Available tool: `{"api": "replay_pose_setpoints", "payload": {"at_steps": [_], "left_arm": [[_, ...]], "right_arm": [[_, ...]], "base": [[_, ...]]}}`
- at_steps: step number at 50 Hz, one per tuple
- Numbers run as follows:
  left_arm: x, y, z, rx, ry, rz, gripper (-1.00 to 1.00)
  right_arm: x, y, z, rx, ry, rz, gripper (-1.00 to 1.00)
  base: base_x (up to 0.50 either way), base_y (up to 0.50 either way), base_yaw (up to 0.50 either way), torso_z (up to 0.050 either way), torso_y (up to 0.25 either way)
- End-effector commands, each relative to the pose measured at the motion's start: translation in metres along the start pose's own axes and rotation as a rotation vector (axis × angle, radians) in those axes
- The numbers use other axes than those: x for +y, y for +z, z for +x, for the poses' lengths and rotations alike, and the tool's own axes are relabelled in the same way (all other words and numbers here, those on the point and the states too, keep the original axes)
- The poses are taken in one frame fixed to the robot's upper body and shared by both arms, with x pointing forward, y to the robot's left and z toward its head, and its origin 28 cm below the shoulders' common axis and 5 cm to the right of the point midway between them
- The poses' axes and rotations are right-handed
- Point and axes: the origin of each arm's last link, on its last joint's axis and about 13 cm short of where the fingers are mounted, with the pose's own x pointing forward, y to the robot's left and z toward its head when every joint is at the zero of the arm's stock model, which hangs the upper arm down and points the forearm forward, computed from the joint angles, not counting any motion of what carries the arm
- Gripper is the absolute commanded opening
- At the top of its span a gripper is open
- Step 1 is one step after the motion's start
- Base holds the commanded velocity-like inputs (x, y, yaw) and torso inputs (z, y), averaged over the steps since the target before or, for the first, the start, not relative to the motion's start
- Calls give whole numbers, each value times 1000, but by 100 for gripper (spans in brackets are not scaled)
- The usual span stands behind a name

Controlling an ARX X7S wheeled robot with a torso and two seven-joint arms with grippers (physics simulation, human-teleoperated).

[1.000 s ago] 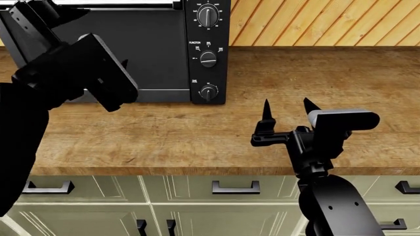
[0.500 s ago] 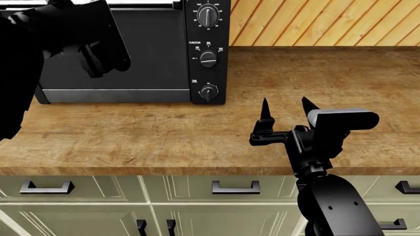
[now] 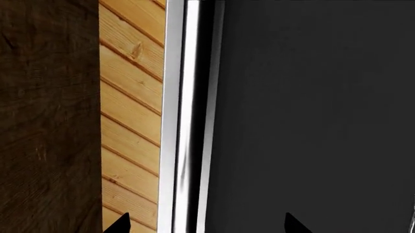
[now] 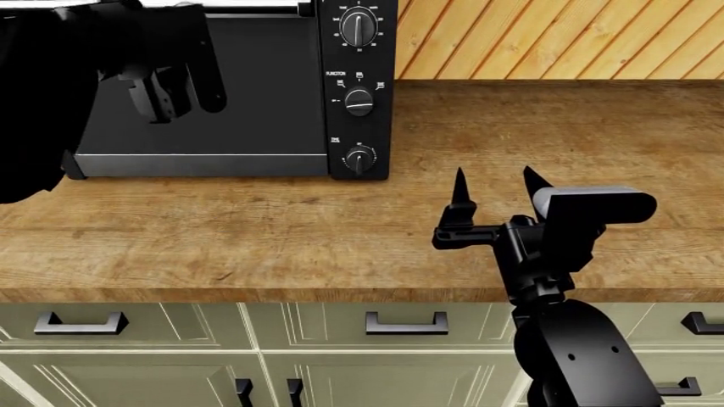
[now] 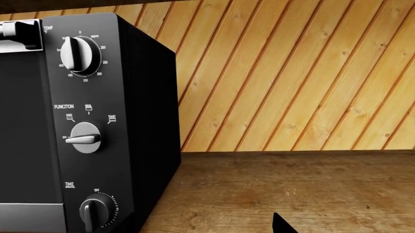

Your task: Open the toaster oven door.

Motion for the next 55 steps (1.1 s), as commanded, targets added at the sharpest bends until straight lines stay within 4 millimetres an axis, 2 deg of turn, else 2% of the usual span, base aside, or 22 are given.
{"api": "replay_pose_setpoints", "payload": {"at_steps": [1,13,21,22,32,55], "left_arm": [[7,-8,11,59,-6,17,100],[11,-16,32,96,8,-4,100],[10,-16,33,99,2,-1,100],[10,-15,33,96,-1,0,-100],[8,-9,24,54,-9,29,-100],[-25,-4,-27,-73,-37,24,-100]], "right_arm": [[-1,0,2,0,-6,1,100],[-3,2,5,-1,-16,-11,100],[-4,-1,5,1,-17,-11,100],[-4,-1,5,1,-18,-10,100],[-5,-1,3,-1,-22,-1,100],[-7,-2,3,-8,-25,15,100]], "base": [[0,0,0,0,0],[0,0,0,0,0],[0,0,0,0,0],[0,0,0,0,0],[0,0,0,0,0],[0,0,-1,0,0]]}}
